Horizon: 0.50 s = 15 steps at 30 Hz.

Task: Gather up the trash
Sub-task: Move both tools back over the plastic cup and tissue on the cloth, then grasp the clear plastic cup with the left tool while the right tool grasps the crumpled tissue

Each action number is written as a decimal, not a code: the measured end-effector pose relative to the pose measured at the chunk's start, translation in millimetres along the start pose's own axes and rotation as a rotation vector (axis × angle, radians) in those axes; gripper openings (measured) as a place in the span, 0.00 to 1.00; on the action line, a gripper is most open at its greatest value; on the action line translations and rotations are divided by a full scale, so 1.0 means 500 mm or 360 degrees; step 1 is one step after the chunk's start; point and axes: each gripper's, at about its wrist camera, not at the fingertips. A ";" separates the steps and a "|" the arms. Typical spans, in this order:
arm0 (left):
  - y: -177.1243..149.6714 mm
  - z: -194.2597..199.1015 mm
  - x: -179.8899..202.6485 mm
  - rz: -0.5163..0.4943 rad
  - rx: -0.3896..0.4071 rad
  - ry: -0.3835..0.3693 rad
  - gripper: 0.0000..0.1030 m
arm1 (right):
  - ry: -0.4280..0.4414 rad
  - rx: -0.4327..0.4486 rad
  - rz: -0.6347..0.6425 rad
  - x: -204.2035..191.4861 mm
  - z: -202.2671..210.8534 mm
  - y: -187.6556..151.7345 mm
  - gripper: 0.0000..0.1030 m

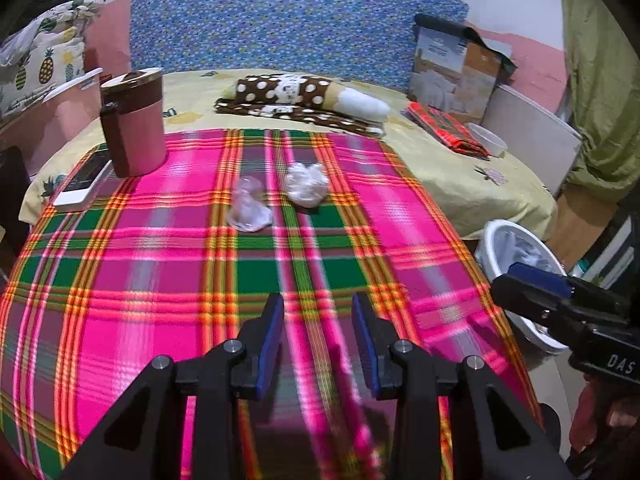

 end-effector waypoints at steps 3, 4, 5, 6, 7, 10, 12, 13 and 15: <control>0.020 -0.013 -0.018 0.0009 -0.0005 0.0020 0.36 | 0.0011 -0.0010 0.0019 -0.005 -0.014 0.013 0.57; 0.028 -0.018 -0.025 0.0013 -0.0007 0.0023 0.36 | 0.0013 -0.0013 0.0024 -0.006 -0.017 0.016 0.57; 0.033 -0.021 -0.029 0.0013 -0.0008 0.0025 0.36 | 0.0014 -0.0018 0.0032 -0.007 -0.022 0.021 0.57; 0.040 -0.028 -0.035 0.0014 -0.0010 0.0029 0.36 | 0.0017 -0.0023 0.0041 -0.009 -0.029 0.027 0.57; 0.046 -0.033 -0.040 0.0016 -0.0014 0.0032 0.36 | 0.0022 -0.0029 0.0052 -0.013 -0.036 0.034 0.57; 0.064 -0.055 -0.055 0.0025 -0.0032 0.0037 0.36 | 0.0034 -0.0039 0.0073 -0.019 -0.051 0.049 0.57; 0.077 -0.072 -0.064 0.0030 -0.0046 0.0054 0.36 | 0.0039 -0.0040 0.0093 -0.023 -0.061 0.058 0.57; 0.083 -0.080 -0.068 0.0032 -0.0051 0.0058 0.36 | 0.0037 -0.0042 0.0099 -0.025 -0.067 0.063 0.57; 0.092 -0.094 -0.074 0.0034 -0.0066 0.0063 0.36 | 0.0041 -0.0049 0.0101 -0.026 -0.079 0.073 0.57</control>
Point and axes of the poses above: each gripper's, at about its wrist camera, not at the fingertips, and z roughly against the way its jaws point, x to its right, y to its top, and after that the axes turned 7 degrees about -x, right-handed
